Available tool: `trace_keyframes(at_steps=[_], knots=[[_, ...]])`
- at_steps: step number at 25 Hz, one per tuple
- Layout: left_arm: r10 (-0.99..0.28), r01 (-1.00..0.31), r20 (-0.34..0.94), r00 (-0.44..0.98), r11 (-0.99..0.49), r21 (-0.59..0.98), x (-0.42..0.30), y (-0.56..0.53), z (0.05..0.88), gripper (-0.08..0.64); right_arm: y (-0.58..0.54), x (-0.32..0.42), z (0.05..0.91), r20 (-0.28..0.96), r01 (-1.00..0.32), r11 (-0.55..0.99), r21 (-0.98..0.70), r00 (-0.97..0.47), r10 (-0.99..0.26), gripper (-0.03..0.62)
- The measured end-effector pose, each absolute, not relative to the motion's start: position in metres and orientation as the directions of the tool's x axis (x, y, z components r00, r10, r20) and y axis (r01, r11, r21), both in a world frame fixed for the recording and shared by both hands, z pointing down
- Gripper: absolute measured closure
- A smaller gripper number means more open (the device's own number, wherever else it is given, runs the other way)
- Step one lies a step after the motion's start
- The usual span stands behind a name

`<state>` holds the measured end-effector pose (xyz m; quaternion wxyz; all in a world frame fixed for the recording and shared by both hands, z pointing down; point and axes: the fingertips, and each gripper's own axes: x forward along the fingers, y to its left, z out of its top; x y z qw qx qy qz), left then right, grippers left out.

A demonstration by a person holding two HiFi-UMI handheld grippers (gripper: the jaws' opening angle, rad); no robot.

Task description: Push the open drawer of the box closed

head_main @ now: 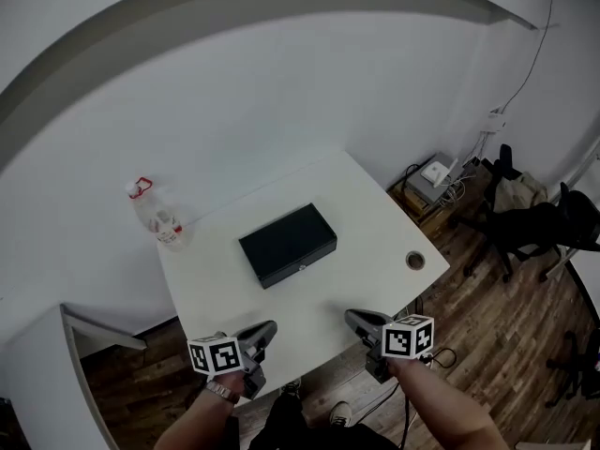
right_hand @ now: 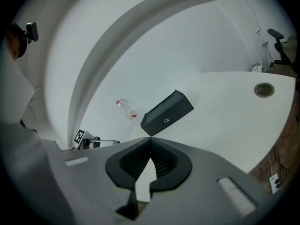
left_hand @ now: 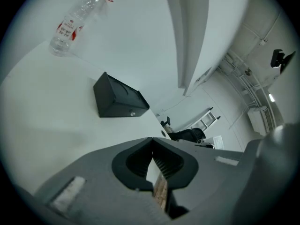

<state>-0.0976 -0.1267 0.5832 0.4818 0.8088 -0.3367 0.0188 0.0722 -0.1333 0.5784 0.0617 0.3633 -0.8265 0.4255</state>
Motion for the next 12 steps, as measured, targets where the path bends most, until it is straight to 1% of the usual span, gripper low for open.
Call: trace_keyframes(at_steps=[4, 12], knots=[[-0.491, -0.526, 0.328, 0.807, -0.348, 0.776, -0.062, -0.073, 0.572, 0.56, -0.085, 0.096, 0.558, 0.352, -0.61, 0.381, -0.695, -0.75, -0.56, 0.589], [-0.482, -0.449, 0.255, 0.838, -0.345, 0.824, -0.014, 0.024, 0.561, 0.558, 0.0, 0.128, 0.538, 0.267, -0.532, 0.392, -0.751, -0.787, -0.556, 0.589]])
